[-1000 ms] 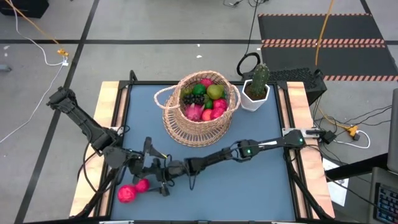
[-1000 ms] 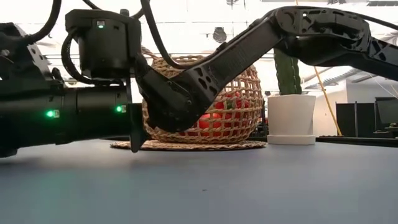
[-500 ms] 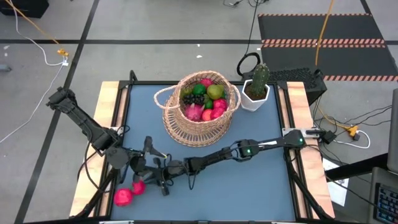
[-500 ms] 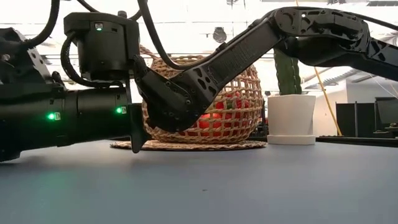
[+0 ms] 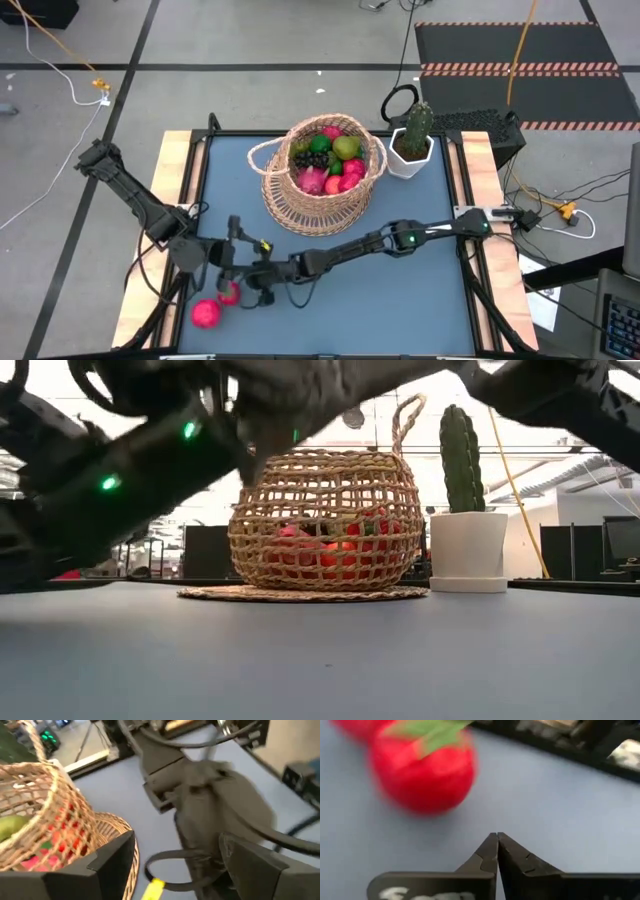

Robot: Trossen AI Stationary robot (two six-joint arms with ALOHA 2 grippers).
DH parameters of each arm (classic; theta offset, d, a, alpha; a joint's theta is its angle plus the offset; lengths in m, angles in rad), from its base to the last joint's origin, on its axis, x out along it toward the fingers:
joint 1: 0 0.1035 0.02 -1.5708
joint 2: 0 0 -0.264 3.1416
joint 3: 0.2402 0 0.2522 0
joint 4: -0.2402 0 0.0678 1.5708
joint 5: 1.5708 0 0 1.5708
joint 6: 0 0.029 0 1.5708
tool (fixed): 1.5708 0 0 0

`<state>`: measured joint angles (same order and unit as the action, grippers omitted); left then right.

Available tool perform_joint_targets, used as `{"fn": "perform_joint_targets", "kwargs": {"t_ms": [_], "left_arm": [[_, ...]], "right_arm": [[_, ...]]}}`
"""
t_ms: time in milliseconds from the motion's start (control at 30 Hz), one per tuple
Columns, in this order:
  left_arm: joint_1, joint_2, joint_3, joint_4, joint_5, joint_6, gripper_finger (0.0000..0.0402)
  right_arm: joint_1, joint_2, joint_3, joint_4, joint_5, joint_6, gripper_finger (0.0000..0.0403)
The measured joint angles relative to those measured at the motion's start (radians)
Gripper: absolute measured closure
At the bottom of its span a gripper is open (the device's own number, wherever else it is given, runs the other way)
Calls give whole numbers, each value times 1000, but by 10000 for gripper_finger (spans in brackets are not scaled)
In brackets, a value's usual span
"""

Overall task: Build produce basket
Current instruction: Put the tomato into the basket

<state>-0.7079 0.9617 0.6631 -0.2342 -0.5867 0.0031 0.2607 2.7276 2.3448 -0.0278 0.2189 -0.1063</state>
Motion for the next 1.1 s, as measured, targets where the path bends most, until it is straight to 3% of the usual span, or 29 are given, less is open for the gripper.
{"fn": "perform_joint_targets", "kwargs": {"t_ms": [200, 333, 467, 633, 900, 1100], "left_arm": [[-10, -2, 0, 14, -22, -103, 84], [-13, 0, -1, 4, -37, -182, 70], [-14, 0, -1, -26, -29, -261, 72], [-14, 0, -1, -58, -20, -314, 84], [13, -1, -3, -50, -17, -329, 90], [41, 18, -79, -51, -17, -600, 74]], "right_arm": [[26, -67, -1, -318, -62, -35, 402], [52, -88, -1, -375, -59, -38, 402], [74, -145, -76, -321, -20, -60, 402], [82, -309, -325, -99, -6, -41, 402], [80, -643, -960, 484, -119, 146, 402], [80, -791, -1326, 875, -117, 371, 377]]}}
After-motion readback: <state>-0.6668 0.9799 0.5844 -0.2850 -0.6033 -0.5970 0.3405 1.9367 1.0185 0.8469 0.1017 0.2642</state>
